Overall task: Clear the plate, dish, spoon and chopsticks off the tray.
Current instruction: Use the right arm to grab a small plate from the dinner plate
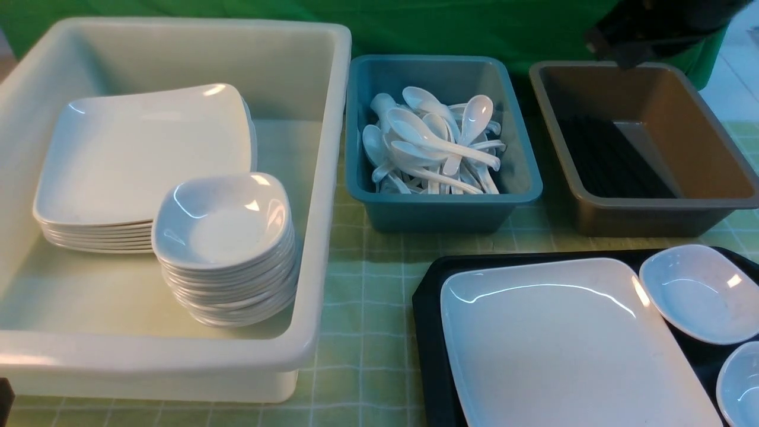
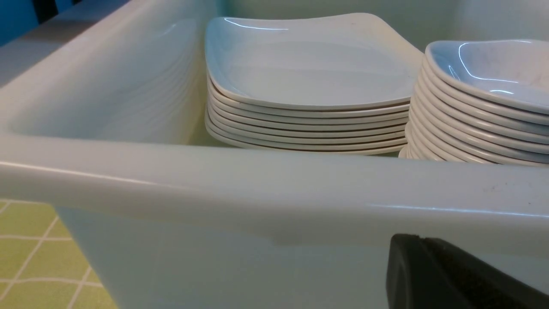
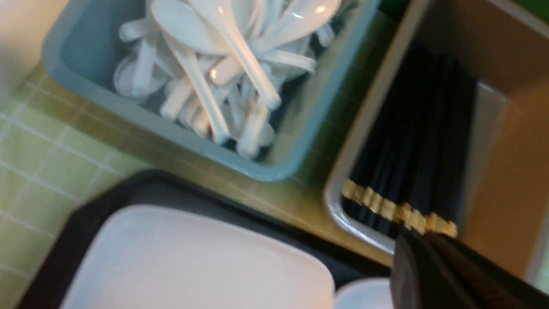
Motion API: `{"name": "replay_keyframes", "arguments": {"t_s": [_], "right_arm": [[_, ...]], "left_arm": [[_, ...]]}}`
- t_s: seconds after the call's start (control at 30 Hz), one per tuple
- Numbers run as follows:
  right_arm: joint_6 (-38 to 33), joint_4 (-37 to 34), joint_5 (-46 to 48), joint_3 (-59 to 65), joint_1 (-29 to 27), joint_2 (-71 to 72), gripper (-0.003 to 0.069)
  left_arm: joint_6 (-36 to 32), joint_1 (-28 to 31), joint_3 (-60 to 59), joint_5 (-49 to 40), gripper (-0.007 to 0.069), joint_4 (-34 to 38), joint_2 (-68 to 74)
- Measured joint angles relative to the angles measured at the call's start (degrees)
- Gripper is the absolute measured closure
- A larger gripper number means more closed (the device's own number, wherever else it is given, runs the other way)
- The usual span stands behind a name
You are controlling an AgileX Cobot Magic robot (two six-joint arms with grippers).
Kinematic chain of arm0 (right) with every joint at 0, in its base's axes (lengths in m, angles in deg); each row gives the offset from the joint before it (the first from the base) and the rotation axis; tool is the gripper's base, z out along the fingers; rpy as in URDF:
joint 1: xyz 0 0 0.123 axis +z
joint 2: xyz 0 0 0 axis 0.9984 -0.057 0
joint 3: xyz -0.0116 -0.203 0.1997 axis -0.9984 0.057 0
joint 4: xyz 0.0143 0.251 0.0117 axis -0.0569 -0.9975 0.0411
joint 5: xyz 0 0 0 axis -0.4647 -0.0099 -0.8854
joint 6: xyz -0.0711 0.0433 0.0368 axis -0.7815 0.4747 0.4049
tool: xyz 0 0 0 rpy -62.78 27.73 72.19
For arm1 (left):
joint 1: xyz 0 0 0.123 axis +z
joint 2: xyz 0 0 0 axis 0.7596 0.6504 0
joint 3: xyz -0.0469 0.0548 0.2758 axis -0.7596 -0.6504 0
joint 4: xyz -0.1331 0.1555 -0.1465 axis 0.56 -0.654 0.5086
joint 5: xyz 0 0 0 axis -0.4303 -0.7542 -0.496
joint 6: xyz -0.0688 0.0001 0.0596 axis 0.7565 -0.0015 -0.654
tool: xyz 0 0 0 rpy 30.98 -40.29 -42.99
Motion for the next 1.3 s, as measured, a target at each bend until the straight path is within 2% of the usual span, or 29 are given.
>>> {"name": "replay_keyframes", "arguments": {"t_s": [0.07, 0.13, 0.23, 0.27, 0.3, 0.37, 0.5, 0.57, 0.73, 0.77, 0.8, 0.97, 1.3], "right_arm": [[0.2, 0.2, 0.0, 3.1, -1.7, 2.7, 0.0655], [0.5, 0.0, 0.2, 12.0, -7.3, 6.3, 0.0662], [-0.4, -3.5, -1.0, 23.6, -18.8, 7.2, 0.0665], [-0.7, -3.9, -1.0, 24.3, -18.8, 7.1, 0.0665], [-1.9, -7.5, -3.5, 28.4, -24.5, 6.5, 0.0665], [-4.8, -13.9, -8.3, 33.1, -30.4, 5.2, 0.0665], [-9.8, -17.9, -14.3, 35.5, -36.4, 1.4, 0.0638], [-12.5, -18.4, -16.4, 35.5, -37.7, -1.4, 0.058], [-17.4, -19.2, -21.4, 35.5, -37.9, -8.1, 0.036], [-17.4, -19.2, -21.6, 35.5, -37.9, -8.1, 0.036], [-18.7, -19.2, -23.4, 35.5, -37.9, -10.3, 0.0303], [-21.5, -19.2, -26.4, 35.5, -37.9, -14.0, 0.0267], [-22.3, -19.6, -27.5, 35.5, -37.9, -16.3, 0.0267]], "left_arm": [[0.0, 0.0, 0.0, 0.0, 0.0626, 0.0, 0.0], [0.2, 0.0, 0.0, 0.0, 0.0626, 0.0, 0.0], [0.1, 0.0, 0.0, 0.0, 0.0626, -0.2, 0.0], [0.1, 0.0, 0.0, 0.0, 0.0626, -0.2, 0.0], [0.1, 0.0, 0.0, 0.0, 0.0626, -0.2, 0.0], [0.1, 0.0, 0.0, 0.0, 0.0626, -0.2, 0.0], [0.1, 0.0, 0.0, 0.0, 0.0626, -0.2, 0.0], [0.1, 0.0, 0.0, 0.0, 0.0626, -0.2, 0.0], [0.1, 0.0, 0.0, 0.0, 0.0626, -0.2, 0.0], [0.1, 0.0, 0.0, 0.0, 0.0626, -0.2, 0.0], [0.1, 0.0, 0.0, 0.0, 0.0626, -0.2, 0.0], [0.0, 0.0, 0.0, 0.0, 0.0626, -0.2, 0.0], [0.0, 0.0, 0.0, 0.0, 0.0626, -0.3, 0.0]]}}
